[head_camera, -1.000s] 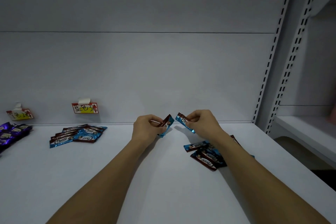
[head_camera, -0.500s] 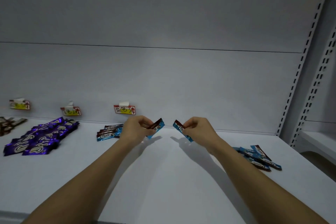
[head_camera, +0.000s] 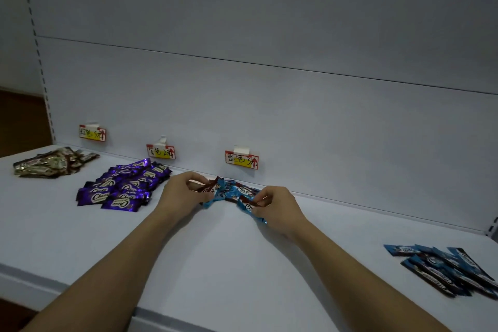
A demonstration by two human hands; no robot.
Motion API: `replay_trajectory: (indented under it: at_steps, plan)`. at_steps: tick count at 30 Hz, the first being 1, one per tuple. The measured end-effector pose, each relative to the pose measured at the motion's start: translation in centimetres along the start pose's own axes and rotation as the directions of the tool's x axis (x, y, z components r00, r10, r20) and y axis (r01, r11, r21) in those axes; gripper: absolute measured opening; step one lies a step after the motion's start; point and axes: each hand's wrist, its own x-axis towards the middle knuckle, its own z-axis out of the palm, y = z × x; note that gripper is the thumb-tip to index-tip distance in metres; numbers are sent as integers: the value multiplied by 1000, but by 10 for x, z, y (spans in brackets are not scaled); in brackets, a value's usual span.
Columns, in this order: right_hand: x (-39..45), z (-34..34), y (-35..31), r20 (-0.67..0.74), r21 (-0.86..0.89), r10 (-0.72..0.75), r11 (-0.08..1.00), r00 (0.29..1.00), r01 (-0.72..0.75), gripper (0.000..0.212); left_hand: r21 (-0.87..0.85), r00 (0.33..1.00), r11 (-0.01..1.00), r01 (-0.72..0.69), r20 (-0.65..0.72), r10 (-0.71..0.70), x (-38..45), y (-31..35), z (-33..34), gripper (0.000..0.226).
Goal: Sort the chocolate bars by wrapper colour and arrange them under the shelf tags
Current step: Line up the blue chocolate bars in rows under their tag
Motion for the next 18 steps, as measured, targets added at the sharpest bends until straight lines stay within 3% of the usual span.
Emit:
replay_trajectory:
  at_steps: [7, 14, 18]
  plan:
    - [9, 22, -4, -74, -50, -72, 996, 995, 68, 12, 209, 994, 973, -99, 75, 85, 10, -12, 1, 23]
    - [12, 36, -2, -133, -281, -185, 949, 974, 142, 20, 413, 980, 889, -198, 55, 193, 13, -18, 6, 26]
    - [13, 36, 0, -146, -269, -175, 954, 974, 131, 19, 453, 973, 862, -226, 65, 221, 13, -20, 8, 23]
